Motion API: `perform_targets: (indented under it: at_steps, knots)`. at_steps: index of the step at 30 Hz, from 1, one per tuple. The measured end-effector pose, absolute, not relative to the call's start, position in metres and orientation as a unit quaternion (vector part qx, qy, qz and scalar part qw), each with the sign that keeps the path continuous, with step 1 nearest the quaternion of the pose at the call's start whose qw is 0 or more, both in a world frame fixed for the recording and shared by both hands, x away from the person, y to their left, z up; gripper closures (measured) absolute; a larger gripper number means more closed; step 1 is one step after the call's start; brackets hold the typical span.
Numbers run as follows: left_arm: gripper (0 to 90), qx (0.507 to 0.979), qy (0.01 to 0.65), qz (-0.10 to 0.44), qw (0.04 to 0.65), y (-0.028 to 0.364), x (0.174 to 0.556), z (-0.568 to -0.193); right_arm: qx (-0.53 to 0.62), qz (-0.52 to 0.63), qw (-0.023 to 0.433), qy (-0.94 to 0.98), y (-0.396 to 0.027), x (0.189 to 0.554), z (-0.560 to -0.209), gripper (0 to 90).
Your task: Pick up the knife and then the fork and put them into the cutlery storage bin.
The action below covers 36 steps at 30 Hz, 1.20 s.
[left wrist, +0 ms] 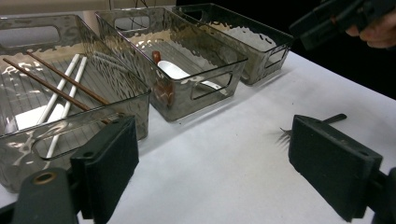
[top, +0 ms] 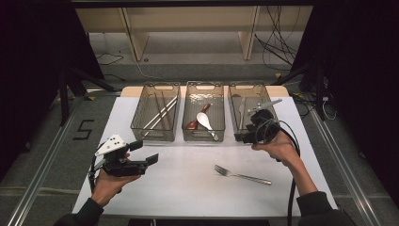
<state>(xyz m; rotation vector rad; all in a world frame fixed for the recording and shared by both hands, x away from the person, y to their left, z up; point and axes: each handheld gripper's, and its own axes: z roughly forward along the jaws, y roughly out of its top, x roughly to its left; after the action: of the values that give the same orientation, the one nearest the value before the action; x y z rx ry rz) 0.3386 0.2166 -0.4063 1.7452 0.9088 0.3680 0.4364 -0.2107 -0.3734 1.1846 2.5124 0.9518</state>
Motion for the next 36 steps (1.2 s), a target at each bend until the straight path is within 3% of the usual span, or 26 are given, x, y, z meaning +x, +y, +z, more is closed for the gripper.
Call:
perform_targets:
  at_steps: [17,25,36]
  knots:
    - [15.5,0.734,0.38,0.156,0.541,0.217,0.338,-0.406,0.342,0.254,0.065,0.902,-0.19,0.404,-0.397,31.7]
    - [15.5,0.734,0.38,0.155,0.541,0.217,0.338,-0.407,0.326,0.199,0.049,0.923,-0.189,0.392,-0.416,36.6]
    - [15.5,0.736,0.377,0.157,0.54,0.217,0.337,-0.406,0.32,0.138,0.041,0.936,-0.188,0.389,-0.435,51.8]
